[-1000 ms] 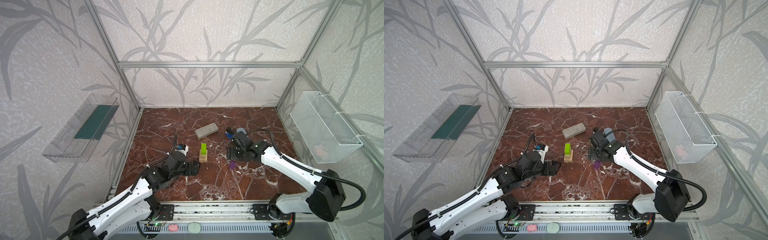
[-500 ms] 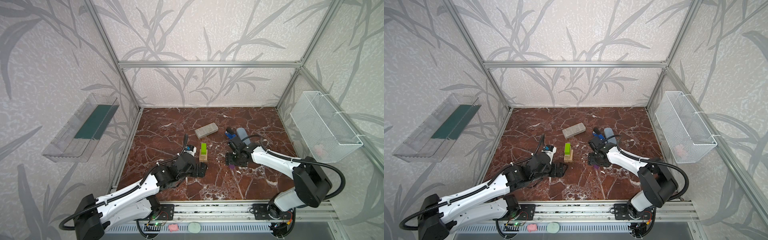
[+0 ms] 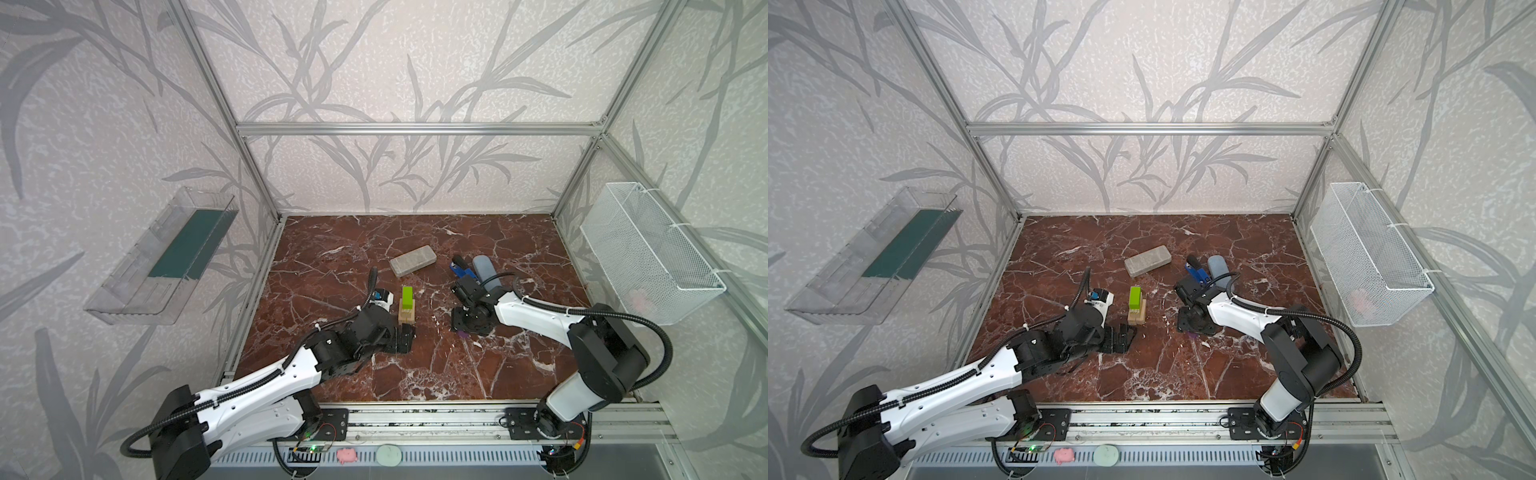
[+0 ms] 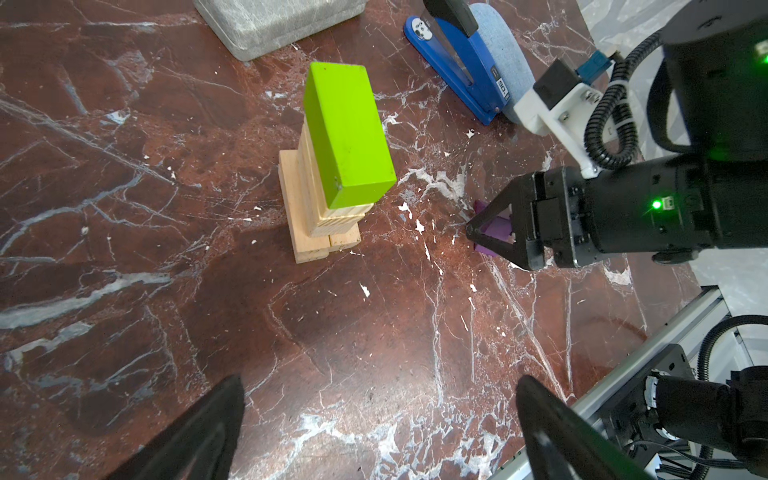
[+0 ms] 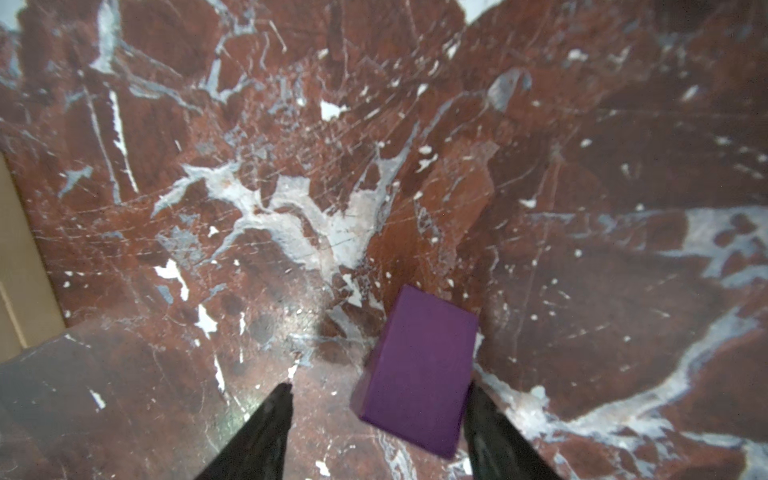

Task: Build the wood block tower
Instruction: 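Open the right gripper and move it to the purple triangular block, then lower the right gripper and grasp the purple triangular block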

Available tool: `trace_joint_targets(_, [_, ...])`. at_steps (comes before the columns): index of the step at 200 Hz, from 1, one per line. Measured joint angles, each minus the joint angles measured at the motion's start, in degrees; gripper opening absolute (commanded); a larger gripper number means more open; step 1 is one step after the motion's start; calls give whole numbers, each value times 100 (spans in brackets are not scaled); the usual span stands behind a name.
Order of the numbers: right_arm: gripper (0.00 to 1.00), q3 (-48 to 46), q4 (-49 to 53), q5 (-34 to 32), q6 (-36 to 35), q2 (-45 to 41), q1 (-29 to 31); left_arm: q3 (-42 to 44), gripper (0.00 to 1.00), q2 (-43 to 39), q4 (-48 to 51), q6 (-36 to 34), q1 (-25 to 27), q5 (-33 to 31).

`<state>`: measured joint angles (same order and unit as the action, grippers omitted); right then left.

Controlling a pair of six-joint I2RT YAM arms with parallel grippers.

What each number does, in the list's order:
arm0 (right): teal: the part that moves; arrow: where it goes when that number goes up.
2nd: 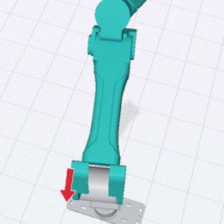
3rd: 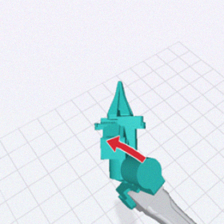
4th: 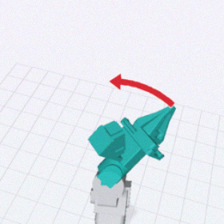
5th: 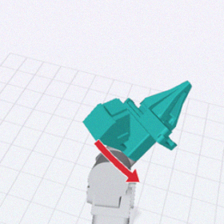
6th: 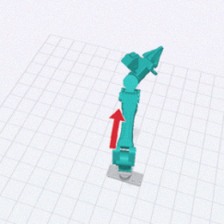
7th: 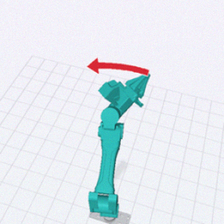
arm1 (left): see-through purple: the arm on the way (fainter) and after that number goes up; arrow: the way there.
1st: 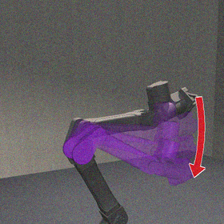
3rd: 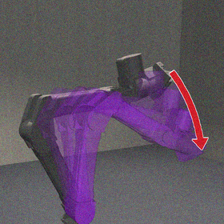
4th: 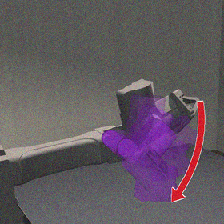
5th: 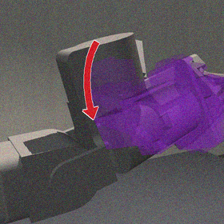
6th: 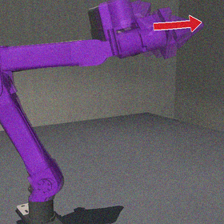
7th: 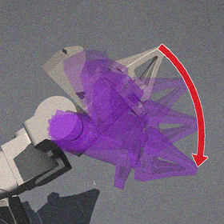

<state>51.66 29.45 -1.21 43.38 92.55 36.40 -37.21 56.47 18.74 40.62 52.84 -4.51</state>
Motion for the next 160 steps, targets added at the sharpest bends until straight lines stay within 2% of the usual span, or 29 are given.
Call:
trace_joint_targets(38, [50, 22, -138, 26, -153, 74, 13, -15, 99, 0, -7, 0, 0, -26])
trace_joint_targets(160, [41, 199, 125, -238, -815, 160, 153, -15, 99, 0, -4, 0, 0, -103])
